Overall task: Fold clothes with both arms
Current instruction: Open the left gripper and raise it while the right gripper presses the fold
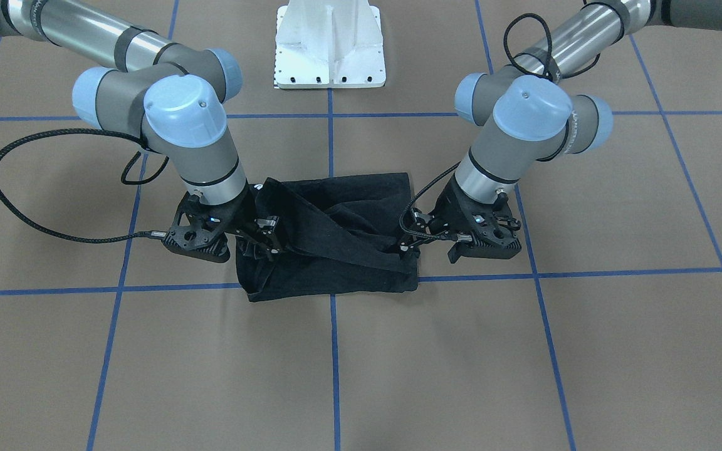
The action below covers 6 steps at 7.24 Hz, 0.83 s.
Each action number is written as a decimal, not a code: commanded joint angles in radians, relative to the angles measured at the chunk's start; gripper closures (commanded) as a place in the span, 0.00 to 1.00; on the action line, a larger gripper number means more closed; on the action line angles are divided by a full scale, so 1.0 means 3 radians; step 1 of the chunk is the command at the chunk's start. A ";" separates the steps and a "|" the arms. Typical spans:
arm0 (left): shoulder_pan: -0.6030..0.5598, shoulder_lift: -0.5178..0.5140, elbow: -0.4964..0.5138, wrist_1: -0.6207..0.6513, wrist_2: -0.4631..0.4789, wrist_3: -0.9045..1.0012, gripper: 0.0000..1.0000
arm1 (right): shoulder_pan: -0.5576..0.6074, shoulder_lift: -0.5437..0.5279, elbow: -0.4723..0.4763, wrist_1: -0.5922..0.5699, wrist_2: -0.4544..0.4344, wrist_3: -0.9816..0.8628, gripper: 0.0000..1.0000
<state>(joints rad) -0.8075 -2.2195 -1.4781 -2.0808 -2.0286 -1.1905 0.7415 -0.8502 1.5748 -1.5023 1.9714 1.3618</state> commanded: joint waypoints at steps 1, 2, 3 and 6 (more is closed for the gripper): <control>-0.0039 0.0055 -0.0007 -0.0028 -0.0074 0.0154 0.00 | -0.0245 0.0021 0.0567 -0.0507 0.0020 0.0052 0.00; -0.0039 0.0061 -0.0012 -0.0028 -0.0079 0.0154 0.00 | -0.0607 0.0042 0.0661 -0.0631 -0.0375 0.0250 0.00; -0.0039 0.0066 -0.0013 -0.0028 -0.0079 0.0154 0.00 | -0.0904 0.0072 0.0636 -0.0637 -0.0764 0.0358 0.02; -0.0039 0.0163 -0.0109 -0.0049 -0.0079 0.0154 0.00 | -0.1071 0.0199 0.0260 -0.0622 -0.0906 0.0308 0.85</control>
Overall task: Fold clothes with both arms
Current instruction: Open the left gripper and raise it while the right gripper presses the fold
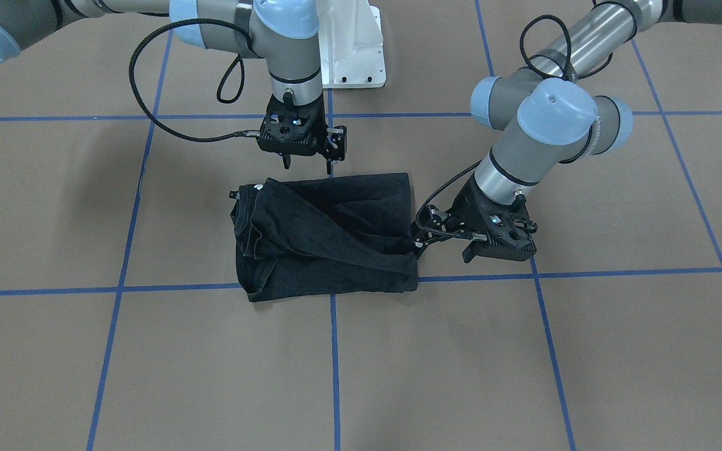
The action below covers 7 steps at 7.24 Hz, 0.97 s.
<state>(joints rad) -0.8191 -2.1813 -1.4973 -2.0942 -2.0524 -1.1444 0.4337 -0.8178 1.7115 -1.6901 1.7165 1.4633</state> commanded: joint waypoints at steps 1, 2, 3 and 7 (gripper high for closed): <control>0.0000 0.0036 -0.0061 -0.0004 -0.0005 0.0000 0.00 | -0.0040 0.0168 -0.0370 0.0029 -0.0162 -0.0091 1.00; 0.0000 0.0041 -0.0061 -0.0004 -0.0036 -0.0005 0.00 | 0.0006 0.0184 -0.0448 0.0035 -0.0174 -0.0208 1.00; 0.0000 0.0046 -0.0066 -0.0004 -0.0041 0.0000 0.00 | 0.0093 0.0190 -0.0530 0.0040 -0.0174 -0.0376 1.00; -0.0005 0.0051 -0.0107 0.0001 -0.0082 0.0000 0.00 | 0.0649 0.0502 -0.1566 0.0829 -0.0164 -0.0663 1.00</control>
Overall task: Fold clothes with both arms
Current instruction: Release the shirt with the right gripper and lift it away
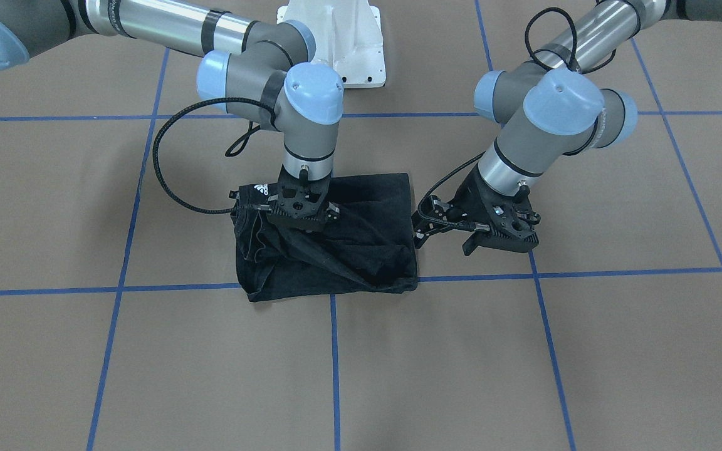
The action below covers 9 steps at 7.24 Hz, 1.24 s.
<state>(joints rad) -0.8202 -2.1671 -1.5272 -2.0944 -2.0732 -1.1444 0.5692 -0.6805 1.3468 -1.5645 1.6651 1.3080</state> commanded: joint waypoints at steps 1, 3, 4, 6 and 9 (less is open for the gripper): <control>-0.0002 0.0004 -0.0007 0.0002 -0.0013 -0.0005 0.00 | 0.0356 0.0044 -0.0398 0.0434 0.0038 -0.0364 1.00; 0.0003 0.0004 -0.0007 0.0002 -0.0013 0.0000 0.00 | 0.0617 0.0044 -0.0404 0.0419 0.0369 -0.0656 1.00; -0.0002 0.0009 -0.0007 0.0002 -0.0013 0.0000 0.00 | 0.0704 0.0039 -0.0404 0.0414 0.0523 -0.0764 1.00; -0.0007 0.0029 -0.0017 0.0058 -0.0013 0.0066 0.00 | 0.0766 0.0003 -0.0378 0.0403 0.0698 -0.0801 0.02; -0.0297 0.0407 -0.0272 0.0362 -0.0043 0.1039 0.00 | 0.1077 -0.0612 0.0353 -0.0024 0.1168 -0.1457 0.01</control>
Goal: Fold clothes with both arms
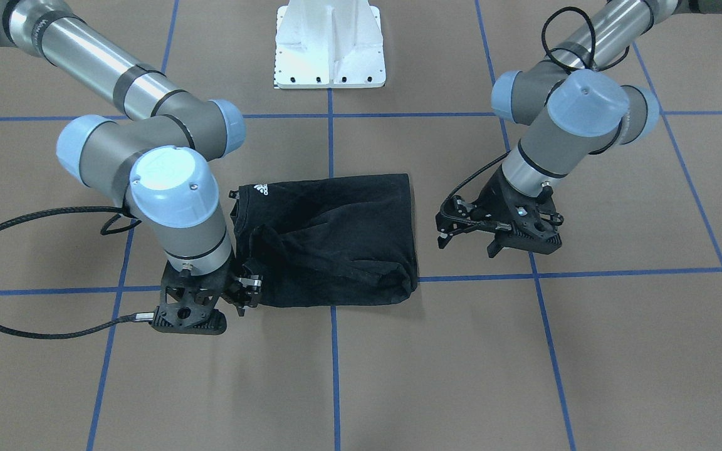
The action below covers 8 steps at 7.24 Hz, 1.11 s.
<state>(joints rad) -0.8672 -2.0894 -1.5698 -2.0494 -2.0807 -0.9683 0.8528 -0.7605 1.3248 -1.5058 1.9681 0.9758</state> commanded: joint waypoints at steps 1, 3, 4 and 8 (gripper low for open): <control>-0.0268 0.0250 -0.0324 0.0645 -0.0003 0.1013 0.00 | 0.0250 -0.0764 0.0846 -0.0379 0.0199 -0.0728 0.01; -0.0732 0.0617 -0.0514 0.0996 -0.0008 0.2214 0.00 | 0.0597 -0.1475 0.1329 -0.0452 0.0474 -0.1485 0.01; -0.1013 0.0756 -0.0494 0.1053 -0.0079 0.2570 0.00 | 0.0811 -0.1762 0.1417 -0.0452 0.0587 -0.1899 0.01; -0.1782 0.1243 -0.0479 0.1572 -0.0453 0.3328 0.00 | 0.1946 -0.2745 0.1428 -0.0452 0.1007 -0.3750 0.01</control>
<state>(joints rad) -1.3394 -1.7424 -1.7148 -1.6569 -2.2093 -0.0405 1.3331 -1.4990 1.7525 -1.6379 2.2406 0.0040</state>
